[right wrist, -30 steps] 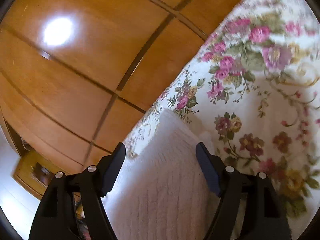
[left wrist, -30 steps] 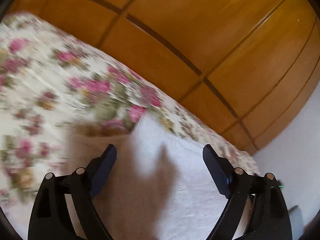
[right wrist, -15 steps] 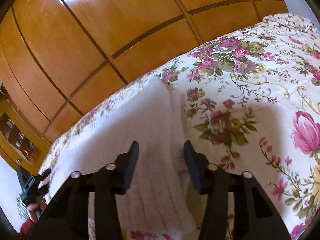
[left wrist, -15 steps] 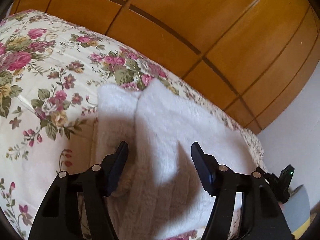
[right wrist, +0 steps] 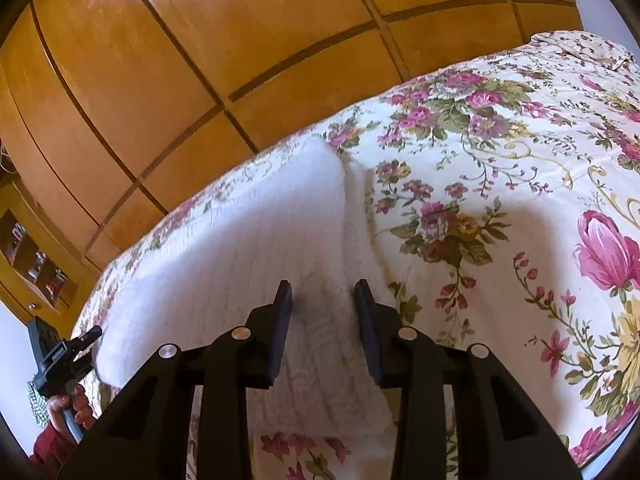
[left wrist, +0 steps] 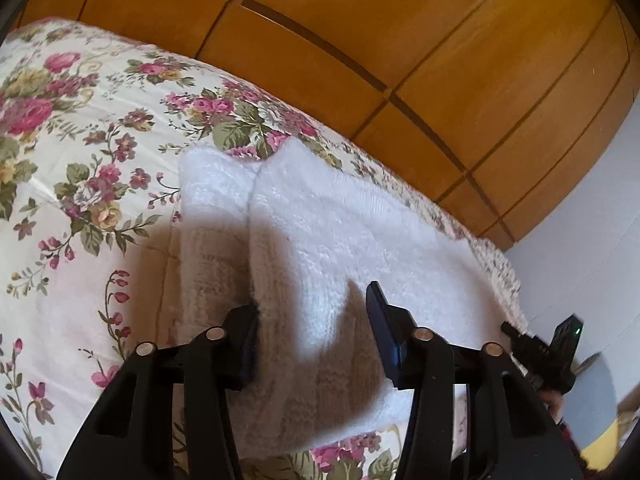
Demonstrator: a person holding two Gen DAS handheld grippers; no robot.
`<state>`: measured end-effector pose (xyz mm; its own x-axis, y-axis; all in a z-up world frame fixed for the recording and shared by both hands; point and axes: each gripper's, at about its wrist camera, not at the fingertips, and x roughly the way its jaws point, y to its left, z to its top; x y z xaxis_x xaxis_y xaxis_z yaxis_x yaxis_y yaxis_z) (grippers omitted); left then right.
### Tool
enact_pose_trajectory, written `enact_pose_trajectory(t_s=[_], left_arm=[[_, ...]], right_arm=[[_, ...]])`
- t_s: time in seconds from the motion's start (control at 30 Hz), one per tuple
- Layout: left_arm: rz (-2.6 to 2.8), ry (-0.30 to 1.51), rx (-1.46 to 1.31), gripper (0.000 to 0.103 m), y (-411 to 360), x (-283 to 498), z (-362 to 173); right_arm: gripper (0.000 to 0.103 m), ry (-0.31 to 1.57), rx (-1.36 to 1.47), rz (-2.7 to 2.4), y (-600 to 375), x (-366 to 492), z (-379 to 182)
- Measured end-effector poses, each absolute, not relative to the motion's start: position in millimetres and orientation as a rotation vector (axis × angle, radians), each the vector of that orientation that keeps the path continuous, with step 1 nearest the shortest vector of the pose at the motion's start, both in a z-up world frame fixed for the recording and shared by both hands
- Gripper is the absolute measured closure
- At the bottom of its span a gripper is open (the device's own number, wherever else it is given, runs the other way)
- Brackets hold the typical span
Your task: Fold small clothes
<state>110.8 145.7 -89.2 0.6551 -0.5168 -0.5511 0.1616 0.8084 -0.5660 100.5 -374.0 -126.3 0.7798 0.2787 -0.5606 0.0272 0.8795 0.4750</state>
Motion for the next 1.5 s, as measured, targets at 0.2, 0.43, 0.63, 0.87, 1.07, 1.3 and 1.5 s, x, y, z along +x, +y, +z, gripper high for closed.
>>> enact_pose_trajectory(t_s=[0.2, 0.43, 0.63, 0.87, 1.07, 1.3, 1.5], left_arm=[[-0.439, 0.710, -0.593, 0.098, 162.5, 95.2, -76.5], [-0.461, 0.695, -0.540, 0.098, 169.2, 53.5, -61.2], [-0.376, 0.821, -0.444, 0.098, 162.7, 59.6, -109.6], [-0.324, 0.759, -0.560, 0.057, 173.3, 59.9, -95.4], [-0.295, 0.614, -0.371, 0.044, 142.8, 66.2, -47.3], [-0.430, 0.681, -0.254, 0.032, 78.8, 111.5, -45.5], [-0.444, 0.766, -0.218, 0.028, 47.7, 149.0, -53.8]], right_arm=[[0.097, 0.654, 0.449, 0.135, -371.1, 95.0, -113.6], [0.098, 0.623, 0.399, 0.206, -361.2, 68.1, -90.1], [0.098, 0.745, 0.385, 0.136, -367.7, 73.9, -136.0], [0.070, 0.719, 0.385, 0.138, -365.4, 66.1, -129.4], [0.063, 0.641, 0.158, 0.064, -331.5, 69.5, -90.1], [0.063, 0.672, 0.006, 0.014, -289.0, 110.9, -83.7], [0.063, 0.710, 0.052, 0.005, -280.1, 140.4, -88.5]])
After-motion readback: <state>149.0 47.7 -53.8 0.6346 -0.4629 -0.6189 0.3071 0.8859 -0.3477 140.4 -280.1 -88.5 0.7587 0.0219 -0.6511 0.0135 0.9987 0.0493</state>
